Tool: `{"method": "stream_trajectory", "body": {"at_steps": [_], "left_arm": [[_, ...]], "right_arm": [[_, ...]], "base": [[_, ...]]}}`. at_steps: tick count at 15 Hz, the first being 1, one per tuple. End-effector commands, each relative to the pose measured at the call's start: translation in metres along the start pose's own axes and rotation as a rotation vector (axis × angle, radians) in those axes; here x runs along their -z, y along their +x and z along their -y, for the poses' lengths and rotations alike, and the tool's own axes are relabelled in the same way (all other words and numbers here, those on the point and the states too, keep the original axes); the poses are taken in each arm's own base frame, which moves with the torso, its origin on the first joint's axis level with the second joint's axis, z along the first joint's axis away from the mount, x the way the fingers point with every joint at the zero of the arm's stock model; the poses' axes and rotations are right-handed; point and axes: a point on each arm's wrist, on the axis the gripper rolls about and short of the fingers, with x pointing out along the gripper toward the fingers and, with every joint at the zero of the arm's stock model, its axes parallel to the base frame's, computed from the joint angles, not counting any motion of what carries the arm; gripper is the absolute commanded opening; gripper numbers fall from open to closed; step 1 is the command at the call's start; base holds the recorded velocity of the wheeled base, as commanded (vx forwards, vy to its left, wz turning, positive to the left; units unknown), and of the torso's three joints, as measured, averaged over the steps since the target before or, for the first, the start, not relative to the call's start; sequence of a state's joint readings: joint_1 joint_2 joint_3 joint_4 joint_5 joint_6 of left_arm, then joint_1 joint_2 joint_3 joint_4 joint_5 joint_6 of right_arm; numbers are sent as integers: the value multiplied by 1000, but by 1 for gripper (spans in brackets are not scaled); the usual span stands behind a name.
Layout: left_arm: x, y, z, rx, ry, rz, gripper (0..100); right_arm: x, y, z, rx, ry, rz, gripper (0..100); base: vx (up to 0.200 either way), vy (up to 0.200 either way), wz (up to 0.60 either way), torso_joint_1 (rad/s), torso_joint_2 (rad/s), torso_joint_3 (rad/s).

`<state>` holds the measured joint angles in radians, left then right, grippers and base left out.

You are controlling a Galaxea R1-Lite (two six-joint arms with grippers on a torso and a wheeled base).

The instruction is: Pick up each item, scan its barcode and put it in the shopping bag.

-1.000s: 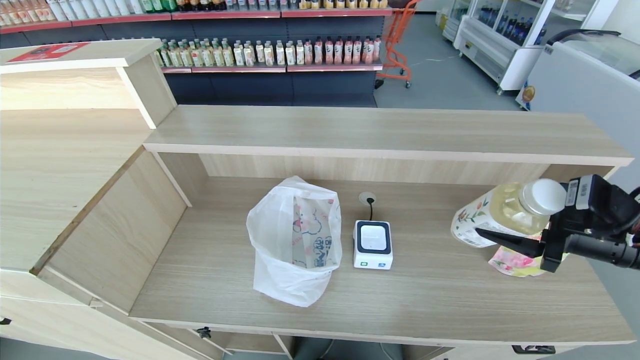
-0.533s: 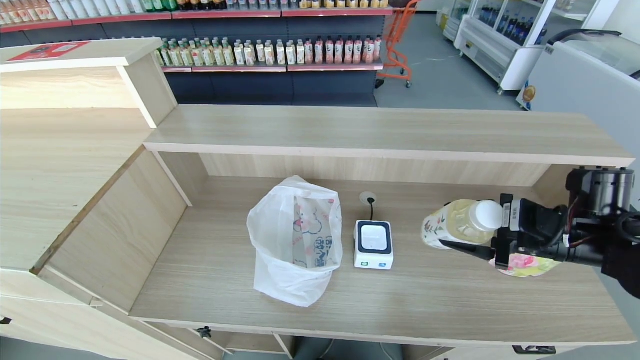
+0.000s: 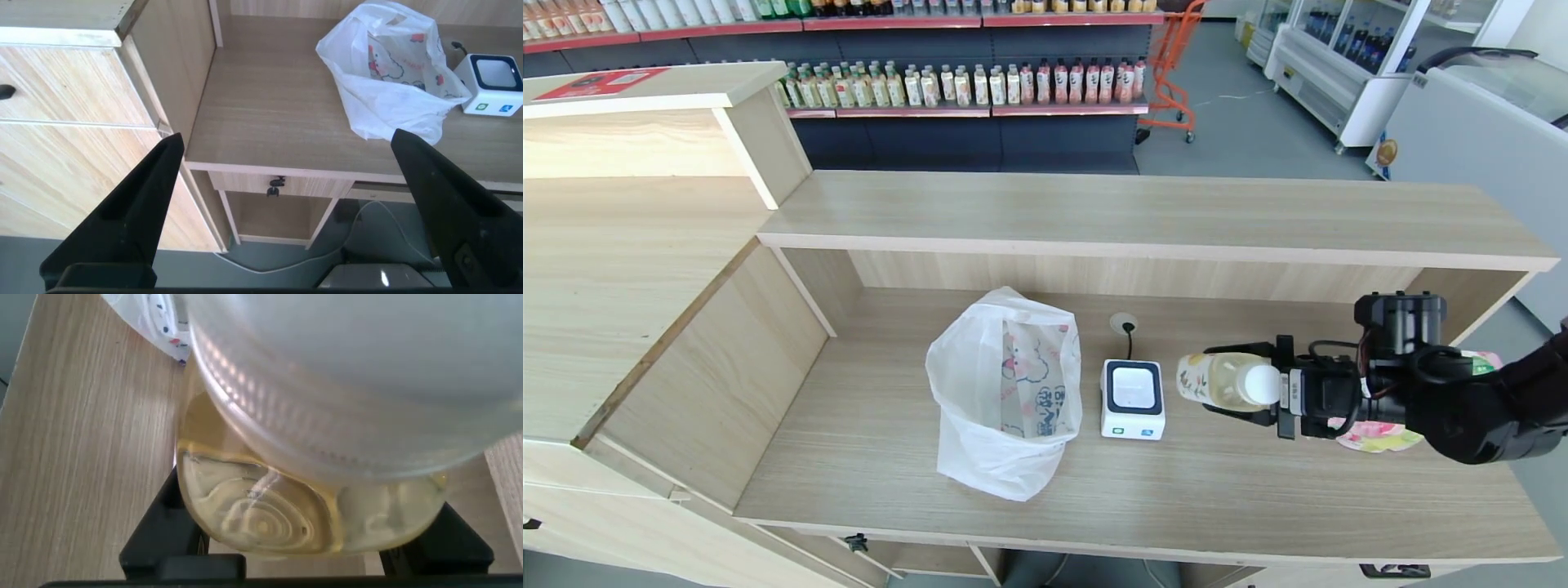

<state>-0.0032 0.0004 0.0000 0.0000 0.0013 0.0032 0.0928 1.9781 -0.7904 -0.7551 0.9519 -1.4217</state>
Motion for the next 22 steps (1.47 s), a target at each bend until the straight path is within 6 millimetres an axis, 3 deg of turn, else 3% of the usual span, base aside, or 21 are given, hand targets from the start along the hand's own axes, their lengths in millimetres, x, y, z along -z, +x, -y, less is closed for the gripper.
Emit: {"method": "stream_trajectory", "body": {"at_steps": [1, 7, 14, 18, 22], "left_arm": [[0, 0, 0, 0, 0, 0, 100], [0, 0, 0, 0, 0, 0, 100], [0, 0, 0, 0, 0, 0, 100], [0, 0, 0, 0, 0, 0, 100], [0, 0, 0, 0, 0, 0, 100]], "right_arm": [[16, 22, -10, -37, -2, 25, 0], [34, 62, -6, -46, -43, 70, 0], [56, 88, -9, -43, -135, 89, 0], [61, 91, -11, -43, -141, 86, 0], [62, 106, -14, -50, -156, 106, 0]], "base": [[0, 0, 0, 0, 0, 0], [0, 0, 0, 0, 0, 0], [0, 0, 0, 0, 0, 0], [0, 0, 0, 0, 0, 0], [0, 0, 0, 0, 0, 0]]}}
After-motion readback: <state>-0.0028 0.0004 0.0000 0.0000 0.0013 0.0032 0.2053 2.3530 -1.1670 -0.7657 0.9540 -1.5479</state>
